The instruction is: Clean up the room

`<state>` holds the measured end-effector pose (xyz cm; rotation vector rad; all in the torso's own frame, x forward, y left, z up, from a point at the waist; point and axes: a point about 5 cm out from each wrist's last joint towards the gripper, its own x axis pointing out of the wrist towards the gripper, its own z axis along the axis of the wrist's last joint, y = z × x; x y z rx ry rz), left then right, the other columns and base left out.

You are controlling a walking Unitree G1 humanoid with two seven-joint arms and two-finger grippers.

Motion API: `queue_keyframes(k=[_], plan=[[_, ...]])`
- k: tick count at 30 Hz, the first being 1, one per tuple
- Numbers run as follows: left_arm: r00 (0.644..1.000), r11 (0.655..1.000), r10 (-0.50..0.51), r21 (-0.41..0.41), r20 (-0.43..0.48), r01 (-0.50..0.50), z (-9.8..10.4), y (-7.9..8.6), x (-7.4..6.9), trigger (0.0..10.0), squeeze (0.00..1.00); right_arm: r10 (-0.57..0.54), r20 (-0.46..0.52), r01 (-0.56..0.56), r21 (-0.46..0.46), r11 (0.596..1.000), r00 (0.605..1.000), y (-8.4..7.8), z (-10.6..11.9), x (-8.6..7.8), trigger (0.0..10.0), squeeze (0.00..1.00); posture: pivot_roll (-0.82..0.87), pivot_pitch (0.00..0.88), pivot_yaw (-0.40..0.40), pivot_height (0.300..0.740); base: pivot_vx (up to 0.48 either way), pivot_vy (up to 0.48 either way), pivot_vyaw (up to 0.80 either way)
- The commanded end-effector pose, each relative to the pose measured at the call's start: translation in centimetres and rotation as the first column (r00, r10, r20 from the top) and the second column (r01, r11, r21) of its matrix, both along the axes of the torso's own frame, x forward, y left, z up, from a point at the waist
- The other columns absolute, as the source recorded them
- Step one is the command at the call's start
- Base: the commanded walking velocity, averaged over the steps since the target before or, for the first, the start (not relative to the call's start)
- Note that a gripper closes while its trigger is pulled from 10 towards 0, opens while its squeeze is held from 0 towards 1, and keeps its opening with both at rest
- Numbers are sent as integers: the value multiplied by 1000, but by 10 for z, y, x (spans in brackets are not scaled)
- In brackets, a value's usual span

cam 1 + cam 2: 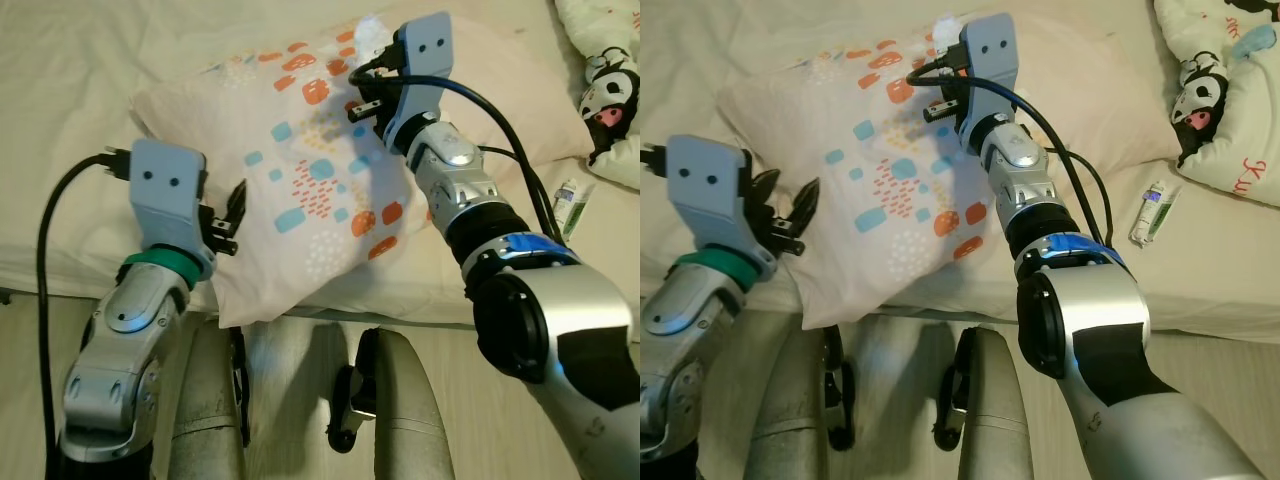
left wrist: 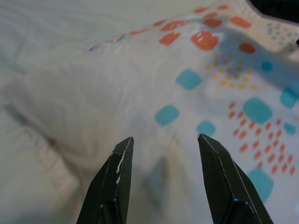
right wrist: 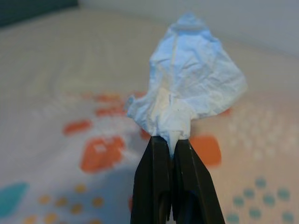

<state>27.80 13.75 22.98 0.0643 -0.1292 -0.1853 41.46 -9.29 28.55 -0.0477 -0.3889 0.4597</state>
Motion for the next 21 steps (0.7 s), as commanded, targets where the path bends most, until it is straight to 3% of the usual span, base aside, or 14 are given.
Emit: queue_keyframes(k=[1,3,5,6,8,11,13,16,21], plan=[[999,999,-34,-12,-8,34,-6,-8,4,10000,0,19,52,-22,52,998,998,-2,-6,-6,10000,0,120,228,-71,615,0,0,0],[999,999,-43,-17,-9,43,-7,-11,7,10000,0,23,74,-29,81,996,997,-2,-15,-13,10000,0,88,205,-63,615,0,0,0],[998,998,-61,-20,-7,61,-9,-15,12,10000,0,23,90,-34,118,992,996,1,-37,-32,10000,0,65,184,-51,615,0,0,0],[998,998,-61,-20,-7,61,-9,-15,12,10000,0,23,90,-34,118,992,996,1,-37,-32,10000,0,65,184,-51,615,0,0,0],[998,998,-63,-16,0,63,-9,-13,17,10000,0,-8,43,0,166,986,999,1,-65,-56,10000,0,34,148,-41,615,0,0,0],[998,998,-62,-13,6,62,-9,-11,19,10000,0,-20,24,16,182,983,1000,1,-74,-64,10000,0,31,144,-41,615,0,0,0],[999,999,-46,-9,21,46,-8,-5,24,10000,0,-50,-13,51,196,979,999,0,-96,-79,10000,0,15,112,-42,615,0,0,0],[999,999,-32,-16,36,33,-8,-1,28,10000,0,-80,-3,79,180,980,997,-2,-102,-84,10000,0,7,87,-46,615,0,0,0],[998,999,-22,-31,63,24,-9,-3,34,10000,0,-155,71,146,122,982,985,-19,-87,-83,10000,0,-18,43,-58,615,0,0,0]])
